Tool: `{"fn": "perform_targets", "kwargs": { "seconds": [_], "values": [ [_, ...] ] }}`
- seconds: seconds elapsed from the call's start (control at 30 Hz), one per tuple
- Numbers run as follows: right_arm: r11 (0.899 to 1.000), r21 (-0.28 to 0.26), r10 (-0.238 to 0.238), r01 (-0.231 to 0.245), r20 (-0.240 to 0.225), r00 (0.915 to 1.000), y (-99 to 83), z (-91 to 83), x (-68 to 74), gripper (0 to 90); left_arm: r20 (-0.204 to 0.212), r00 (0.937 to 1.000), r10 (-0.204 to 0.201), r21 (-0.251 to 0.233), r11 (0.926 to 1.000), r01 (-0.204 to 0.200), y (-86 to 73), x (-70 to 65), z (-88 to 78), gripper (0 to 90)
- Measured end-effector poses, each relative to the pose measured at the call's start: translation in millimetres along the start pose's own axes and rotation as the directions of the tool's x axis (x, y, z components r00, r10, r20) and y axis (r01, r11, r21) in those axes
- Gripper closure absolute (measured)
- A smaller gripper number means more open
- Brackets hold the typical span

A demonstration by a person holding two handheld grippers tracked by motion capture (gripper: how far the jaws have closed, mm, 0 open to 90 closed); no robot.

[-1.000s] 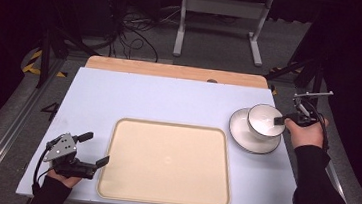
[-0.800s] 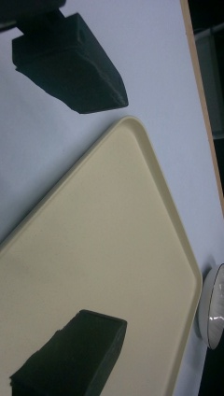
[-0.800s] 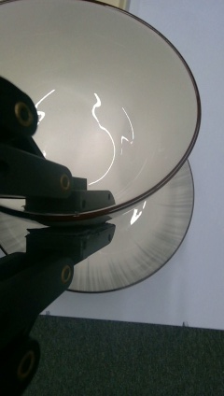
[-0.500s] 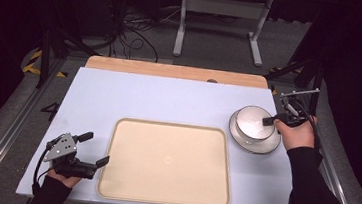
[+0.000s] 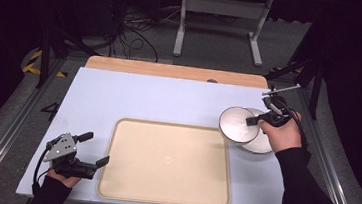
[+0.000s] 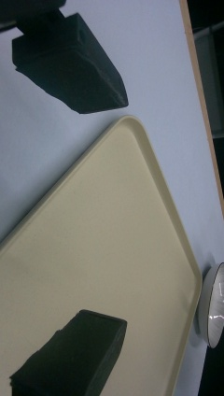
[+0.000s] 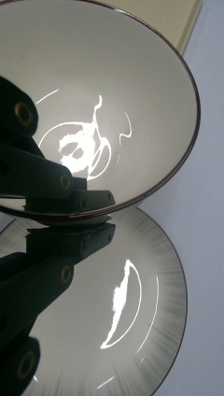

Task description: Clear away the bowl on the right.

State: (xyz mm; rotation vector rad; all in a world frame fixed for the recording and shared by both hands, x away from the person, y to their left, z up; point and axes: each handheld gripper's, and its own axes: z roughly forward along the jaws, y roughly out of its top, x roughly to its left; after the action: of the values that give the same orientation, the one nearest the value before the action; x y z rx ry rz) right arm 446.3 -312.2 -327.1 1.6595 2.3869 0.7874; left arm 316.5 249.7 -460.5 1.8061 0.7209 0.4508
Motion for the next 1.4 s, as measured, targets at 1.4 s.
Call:
{"fn": "perform_targets", "kwargs": {
  "seconds": [1.4],
  "values": [
    [0.975, 0.068, -0.195, 0.213, -0.210, 0.9581, 2.5, 30.7, 126.0, 83.1, 0.008, 1.0000, 0.004, -0.002, 1.0000, -0.004, 0.1, 0.1, -0.6, 0.7]
  ]
}}
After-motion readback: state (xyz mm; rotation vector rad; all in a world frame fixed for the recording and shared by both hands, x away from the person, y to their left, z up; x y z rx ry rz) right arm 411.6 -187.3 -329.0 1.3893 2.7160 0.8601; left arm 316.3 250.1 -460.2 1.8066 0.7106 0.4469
